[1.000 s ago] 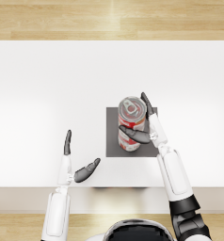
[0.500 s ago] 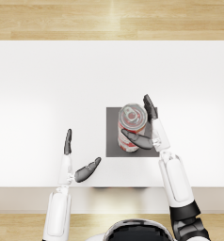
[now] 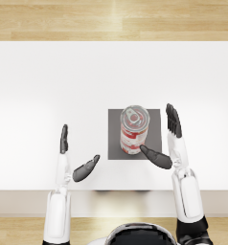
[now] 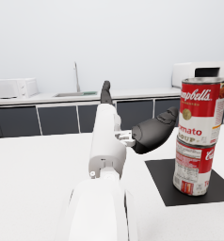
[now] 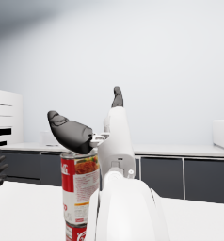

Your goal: Pick up the red can on the left and place it in the middle, then pick up the red can on the right and place it on top of the can in the middle

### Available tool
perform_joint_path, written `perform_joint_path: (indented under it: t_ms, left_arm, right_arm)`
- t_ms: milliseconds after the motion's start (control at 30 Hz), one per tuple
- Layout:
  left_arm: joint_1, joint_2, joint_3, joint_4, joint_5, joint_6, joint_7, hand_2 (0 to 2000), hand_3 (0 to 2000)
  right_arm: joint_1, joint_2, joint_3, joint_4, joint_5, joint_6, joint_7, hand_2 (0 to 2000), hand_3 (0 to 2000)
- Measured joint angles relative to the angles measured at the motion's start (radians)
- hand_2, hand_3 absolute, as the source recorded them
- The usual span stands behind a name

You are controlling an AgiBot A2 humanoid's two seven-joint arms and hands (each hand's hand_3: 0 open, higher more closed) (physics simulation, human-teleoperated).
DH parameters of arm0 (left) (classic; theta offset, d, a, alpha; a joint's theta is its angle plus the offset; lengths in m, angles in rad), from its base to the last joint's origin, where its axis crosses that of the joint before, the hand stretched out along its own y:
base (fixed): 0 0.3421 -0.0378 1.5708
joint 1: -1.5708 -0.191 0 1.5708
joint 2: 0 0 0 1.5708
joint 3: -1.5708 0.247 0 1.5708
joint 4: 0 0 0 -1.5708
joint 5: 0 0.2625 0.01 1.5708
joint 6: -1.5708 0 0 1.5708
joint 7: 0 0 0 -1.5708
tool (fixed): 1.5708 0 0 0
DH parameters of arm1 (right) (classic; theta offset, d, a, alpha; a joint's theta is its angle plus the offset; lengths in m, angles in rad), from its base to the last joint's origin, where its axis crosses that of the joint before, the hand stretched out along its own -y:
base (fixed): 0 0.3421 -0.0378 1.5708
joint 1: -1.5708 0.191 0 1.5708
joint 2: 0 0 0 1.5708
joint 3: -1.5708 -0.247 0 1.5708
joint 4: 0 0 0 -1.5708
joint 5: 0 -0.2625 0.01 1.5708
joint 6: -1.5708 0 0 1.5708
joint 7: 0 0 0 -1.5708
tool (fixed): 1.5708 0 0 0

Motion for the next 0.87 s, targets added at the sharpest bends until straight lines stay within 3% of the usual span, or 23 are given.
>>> perform_joint_path:
  t_ms: [133,333,867]
  left_arm:
    - [0.093,-0.016,-0.047,-0.033,0.0,0.0,0.0,0,0]
    - [0.203,-0.047,-0.119,-0.006,0.0,0.0,0.0,0,0]
    - [0.228,-0.05,-0.142,0.015,0.0,0.0,0.0,0,0]
  right_arm:
    - [-0.015,0.001,-0.087,0.082,0.0,0.0,0.049,0,0]
    - [-0.017,0.0,-0.223,0.097,0.0,0.0,0.065,0,0]
    - [-0.02,0.0,-0.262,0.061,0.0,0.0,0.067,0,0]
